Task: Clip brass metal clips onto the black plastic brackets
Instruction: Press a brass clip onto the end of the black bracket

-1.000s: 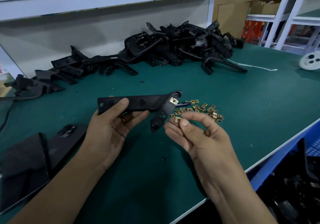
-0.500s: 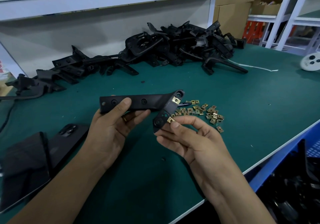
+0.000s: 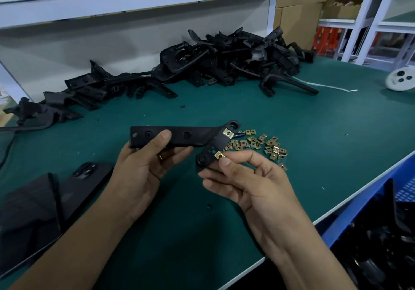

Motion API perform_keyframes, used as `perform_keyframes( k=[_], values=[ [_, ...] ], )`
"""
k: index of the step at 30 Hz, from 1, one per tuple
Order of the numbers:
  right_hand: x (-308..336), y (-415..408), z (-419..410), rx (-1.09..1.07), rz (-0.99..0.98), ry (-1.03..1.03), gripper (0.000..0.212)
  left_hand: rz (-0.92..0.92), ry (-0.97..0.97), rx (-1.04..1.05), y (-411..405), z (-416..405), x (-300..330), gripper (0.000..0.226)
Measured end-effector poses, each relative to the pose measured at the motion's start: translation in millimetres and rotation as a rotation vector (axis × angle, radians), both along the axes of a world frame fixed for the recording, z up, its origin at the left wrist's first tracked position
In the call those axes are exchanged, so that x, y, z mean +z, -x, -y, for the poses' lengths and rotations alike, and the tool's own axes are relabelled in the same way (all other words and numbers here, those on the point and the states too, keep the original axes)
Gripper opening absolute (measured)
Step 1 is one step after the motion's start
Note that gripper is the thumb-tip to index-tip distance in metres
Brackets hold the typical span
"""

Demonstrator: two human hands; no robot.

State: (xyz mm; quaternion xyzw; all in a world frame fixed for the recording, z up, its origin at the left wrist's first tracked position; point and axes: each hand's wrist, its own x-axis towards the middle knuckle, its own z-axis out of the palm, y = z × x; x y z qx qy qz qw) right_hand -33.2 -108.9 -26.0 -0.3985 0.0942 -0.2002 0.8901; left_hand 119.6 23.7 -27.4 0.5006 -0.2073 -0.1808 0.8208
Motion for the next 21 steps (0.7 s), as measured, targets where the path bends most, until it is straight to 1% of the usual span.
perform_keyframes(
  k=[3,11,17,21],
  values=[
    [0.6,0.4,1.7,-0.001,-0.003,0.016,0.017,0.001,-0.003,0.006,2.5,0.7,1.2,0.01],
    [-2.3,-0.7,2.5,-0.027,-0.018,0.053,0.018,0.156,-0.01,-0.015,3.0,-3.0,2.3,0.014],
    [-5.6,-2.8,2.0,-0.063,-0.037,0.076,0.013,0.256,-0.039,-0.026,-1.9,-6.4,-0.3,0.013],
    [-3.2,-1.6,2.4,-0.027,-0.016,0.09,0.02,0.207,-0.034,-0.07,-2.0,-7.9,3.8,0.017]
  ],
)
